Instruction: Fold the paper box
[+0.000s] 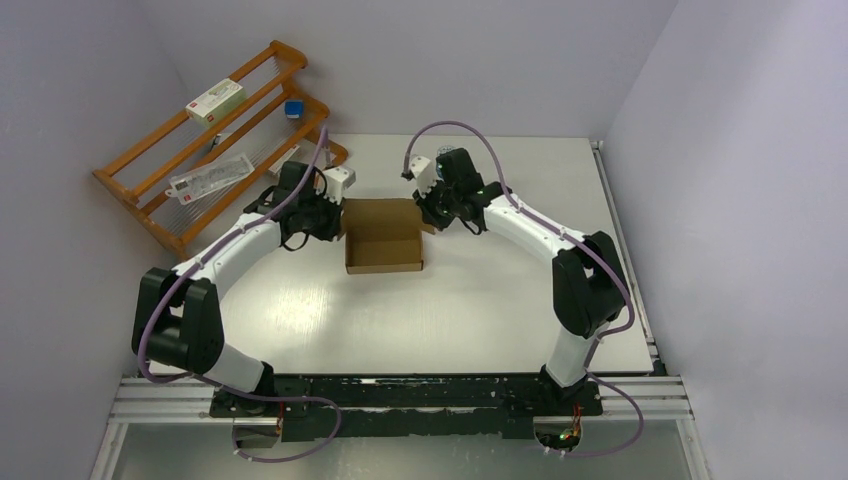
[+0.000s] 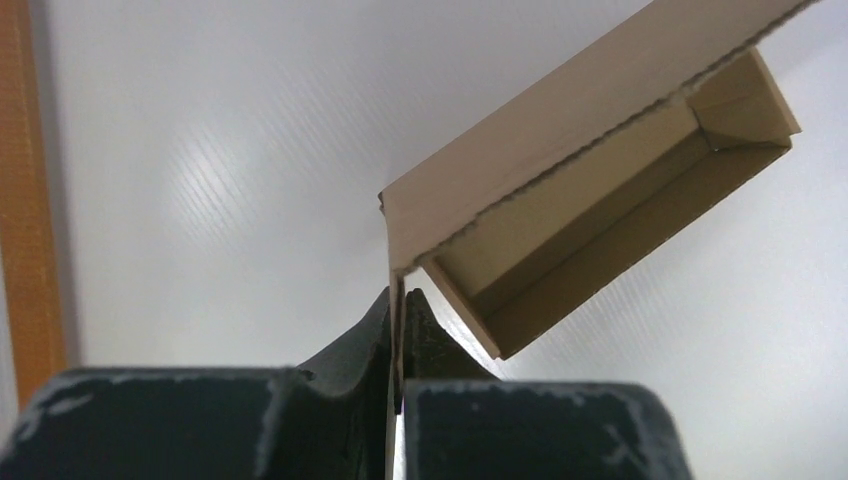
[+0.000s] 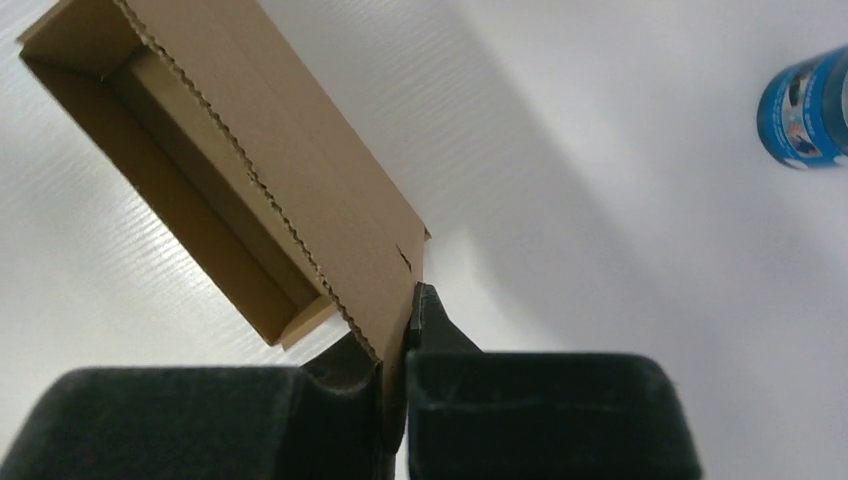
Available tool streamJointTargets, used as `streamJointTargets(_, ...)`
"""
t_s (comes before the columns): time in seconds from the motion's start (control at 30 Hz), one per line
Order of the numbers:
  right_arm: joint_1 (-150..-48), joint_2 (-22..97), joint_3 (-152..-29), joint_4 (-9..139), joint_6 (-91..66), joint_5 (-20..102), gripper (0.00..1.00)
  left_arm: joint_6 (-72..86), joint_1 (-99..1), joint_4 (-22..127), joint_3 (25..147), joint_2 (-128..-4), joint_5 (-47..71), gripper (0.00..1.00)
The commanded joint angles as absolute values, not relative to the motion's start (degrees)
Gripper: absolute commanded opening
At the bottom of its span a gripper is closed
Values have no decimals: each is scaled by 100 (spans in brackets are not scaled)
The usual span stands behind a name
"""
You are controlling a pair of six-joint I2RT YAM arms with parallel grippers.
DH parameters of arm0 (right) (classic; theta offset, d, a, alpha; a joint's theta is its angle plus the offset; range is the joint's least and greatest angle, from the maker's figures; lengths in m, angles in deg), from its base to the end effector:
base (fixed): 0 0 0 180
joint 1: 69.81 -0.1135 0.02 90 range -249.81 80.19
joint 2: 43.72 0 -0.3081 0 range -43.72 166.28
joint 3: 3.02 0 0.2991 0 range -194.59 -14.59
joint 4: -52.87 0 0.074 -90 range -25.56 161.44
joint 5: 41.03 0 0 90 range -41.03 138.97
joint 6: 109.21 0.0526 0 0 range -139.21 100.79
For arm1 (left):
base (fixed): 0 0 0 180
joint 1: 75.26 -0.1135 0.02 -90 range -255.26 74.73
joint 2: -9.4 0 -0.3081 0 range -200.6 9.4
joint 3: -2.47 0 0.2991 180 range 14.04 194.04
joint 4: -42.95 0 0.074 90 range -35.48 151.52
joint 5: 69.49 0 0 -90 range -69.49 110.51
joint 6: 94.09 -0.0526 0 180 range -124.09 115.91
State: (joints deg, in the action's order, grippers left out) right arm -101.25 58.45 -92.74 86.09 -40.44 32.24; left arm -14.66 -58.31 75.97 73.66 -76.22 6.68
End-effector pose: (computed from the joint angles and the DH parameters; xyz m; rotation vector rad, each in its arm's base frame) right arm 0.3879 0.2549 0.2612 -1.1747 2.0543 0.4316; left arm 0.3509 -0.1201 0.2540 0.6787 2.2968 -0.3415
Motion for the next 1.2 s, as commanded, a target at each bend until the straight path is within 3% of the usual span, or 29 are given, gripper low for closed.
streamJointTargets(0.0, -10405, 5628, -9184, 8278, -2977, 4058, 0, -461, -5603, 7590, 7451, -7480, 583, 5)
streamJointTargets(0.37, -10828, 6001, -9686, 8712, -933, 5735, 0, 1468, -5264, 7537, 7523, -7455, 1313, 5)
streamJointTargets(0.6, -11180, 5740, -9292, 8310, 58, 6835, 0, 2106, -5066, 7222, 7270, -7359, 1785, 5)
streamJointTargets(1.17, -11383, 5161, -8032, 7107, 516, 7520, 0, 2866, -4626, 6576, 6954, -7544, 1998, 7)
